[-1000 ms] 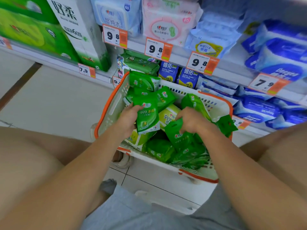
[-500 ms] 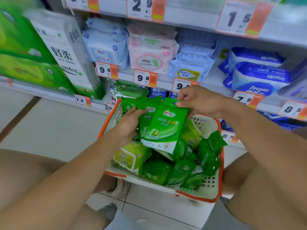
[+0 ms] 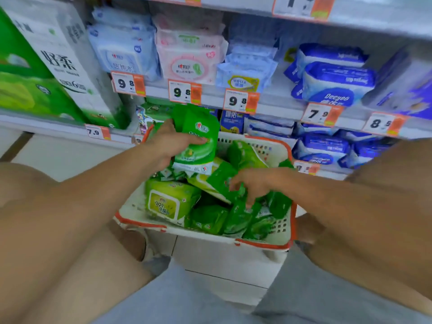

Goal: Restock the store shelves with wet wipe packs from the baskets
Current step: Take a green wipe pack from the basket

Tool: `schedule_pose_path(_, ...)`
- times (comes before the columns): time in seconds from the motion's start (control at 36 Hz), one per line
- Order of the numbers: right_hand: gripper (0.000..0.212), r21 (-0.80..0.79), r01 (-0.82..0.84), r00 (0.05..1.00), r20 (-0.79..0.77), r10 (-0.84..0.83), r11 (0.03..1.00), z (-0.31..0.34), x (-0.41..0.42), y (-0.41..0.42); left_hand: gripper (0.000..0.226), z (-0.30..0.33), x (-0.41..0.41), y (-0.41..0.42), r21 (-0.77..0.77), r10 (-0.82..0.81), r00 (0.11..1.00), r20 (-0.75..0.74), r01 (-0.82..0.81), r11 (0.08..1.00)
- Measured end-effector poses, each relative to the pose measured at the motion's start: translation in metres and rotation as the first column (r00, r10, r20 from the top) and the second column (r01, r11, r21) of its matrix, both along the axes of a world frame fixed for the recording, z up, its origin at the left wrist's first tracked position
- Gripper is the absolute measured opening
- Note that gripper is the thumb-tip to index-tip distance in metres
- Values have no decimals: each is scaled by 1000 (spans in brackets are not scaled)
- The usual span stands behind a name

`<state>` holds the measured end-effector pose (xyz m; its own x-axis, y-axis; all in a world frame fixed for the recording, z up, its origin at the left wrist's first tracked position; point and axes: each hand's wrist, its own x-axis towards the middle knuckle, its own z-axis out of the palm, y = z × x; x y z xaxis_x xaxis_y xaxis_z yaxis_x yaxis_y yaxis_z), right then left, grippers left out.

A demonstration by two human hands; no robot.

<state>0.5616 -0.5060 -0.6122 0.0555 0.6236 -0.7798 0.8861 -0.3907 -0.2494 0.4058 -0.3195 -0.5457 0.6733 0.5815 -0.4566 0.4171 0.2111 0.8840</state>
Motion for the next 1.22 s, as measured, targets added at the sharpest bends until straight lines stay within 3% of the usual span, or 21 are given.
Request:
schedule_pose_path(0.08,53,24,-70,997,46,69,997,-26,-11,-16,104,8,7,-19,19,-82,997,-8,83,996)
schedule_pose_path(0.22,35,139,44,997,-61,-36,989,-10,1,-6,91,6,10,-19,79,-52,997,-59,57,995)
schedule_pose_path(0.31,20,262,179,961,-251,-112,948,52,15,29,83,14,14,-8,82,1,1000,-17,1,997)
schedule_pose_path(0.39,17,282,382,849,-484,-213,880,128,30,54,71,27,22,6,85,21,998,52,-26,996)
schedule_pose_path(0.47,32,333,611,684,-678,-268,718,176,46,72,55,44,37,19,51,24,988,151,-32,998)
schedule_pose_path(0.56,31,404,783,564,-783,-263,473,187,56,86,36,58,52,23,-22,53,969,243,-49,999)
schedule_pose_path(0.64,44,397,895,438,-868,-235,203,188,55,96,42,69,61,21,-147,116,942,316,-72,987)
schedule_pose_path(0.75,53,511,859,492,-842,-222,-33,187,52,108,59,89,62,15,-353,136,910,392,13,935)
schedule_pose_path(0.81,54,509,854,478,-848,-229,-102,184,50,109,54,91,62,12,-309,56,904,425,87,947)
schedule_pose_path(0.86,51,507,849,471,-854,-220,-150,182,48,111,68,89,61,12,-211,16,908,419,80,974)
schedule_pose_path(0.97,23,465,841,417,-883,-216,-275,187,39,110,78,91,57,16,-155,37,901,433,33,987)
schedule_pose_path(1.03,33,430,874,370,-890,-265,-226,192,38,105,76,95,55,20,-155,71,882,466,3,988)
schedule_pose_path(1.11,55,307,942,332,-912,-242,138,200,26,97,71,105,48,24,-170,102,858,503,-18,985)
schedule_pose_path(1.17,50,270,902,350,-915,-202,338,201,12,95,66,122,51,25,-187,121,855,505,-28,982)
schedule_pose_path(1.22,45,291,876,371,-916,-153,386,206,-2,98,43,135,51,29,-101,99,877,470,-58,993)
